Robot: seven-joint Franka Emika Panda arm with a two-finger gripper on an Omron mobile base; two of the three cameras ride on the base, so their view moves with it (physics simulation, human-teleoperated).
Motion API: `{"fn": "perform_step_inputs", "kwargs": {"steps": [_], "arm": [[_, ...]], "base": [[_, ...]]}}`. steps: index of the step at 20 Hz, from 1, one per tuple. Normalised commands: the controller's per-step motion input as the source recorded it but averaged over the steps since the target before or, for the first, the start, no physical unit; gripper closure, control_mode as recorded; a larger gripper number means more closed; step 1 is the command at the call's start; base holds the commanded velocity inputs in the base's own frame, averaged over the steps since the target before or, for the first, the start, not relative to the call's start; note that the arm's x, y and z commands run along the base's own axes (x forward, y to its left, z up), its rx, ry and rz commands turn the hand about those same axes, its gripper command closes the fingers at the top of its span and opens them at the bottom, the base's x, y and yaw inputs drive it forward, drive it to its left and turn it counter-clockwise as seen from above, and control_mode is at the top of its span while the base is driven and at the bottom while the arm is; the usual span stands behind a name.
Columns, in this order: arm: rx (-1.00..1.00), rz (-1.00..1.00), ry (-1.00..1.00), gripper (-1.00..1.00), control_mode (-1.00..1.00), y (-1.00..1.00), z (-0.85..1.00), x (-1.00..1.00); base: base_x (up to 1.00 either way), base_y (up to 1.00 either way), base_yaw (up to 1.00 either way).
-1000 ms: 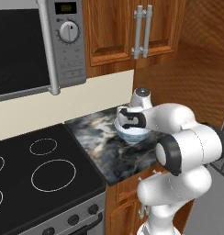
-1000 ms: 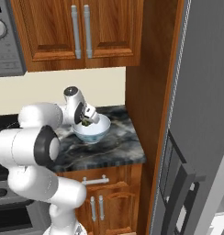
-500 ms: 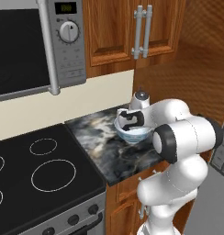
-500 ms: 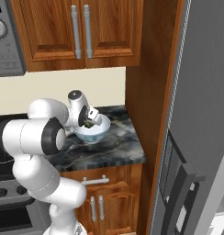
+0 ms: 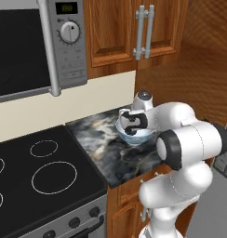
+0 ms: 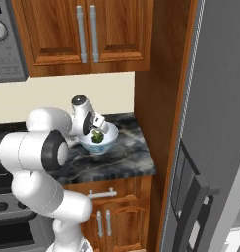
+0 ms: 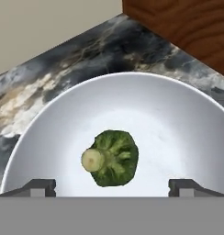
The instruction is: Take the broccoli, potato, and mushroom from the freezer and place them in the bowl on the counter.
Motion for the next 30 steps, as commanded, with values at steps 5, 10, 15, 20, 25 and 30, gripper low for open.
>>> {"fn": "perform_step_inputs", "kwargs": {"steps": [5,10,15,20,25,30], "arm": [[0.00,0.00,-0.06,-1.00,-1.00,0.00,0.95,-0.76],[0.00,0.00,-0.22,-1.00,-1.00,-0.01,0.80,-1.00],[-0.01,0.00,-0.15,-1.00,-1.00,0.00,0.22,-1.00],[-0.03,0.00,-0.18,-1.00,-1.00,0.00,0.00,-1.00],[0.00,0.01,-0.08,-1.00,-1.00,0.00,0.20,-1.00],[0.00,0.12,0.04,-1.00,-1.00,0.00,0.27,-1.00]], "base": [[0.00,0.00,0.00],[0.00,0.00,0.00],[0.00,0.00,0.00],[0.00,0.00,0.00],[0.00,0.00,0.00],[0.00,0.00,0.00]]}}
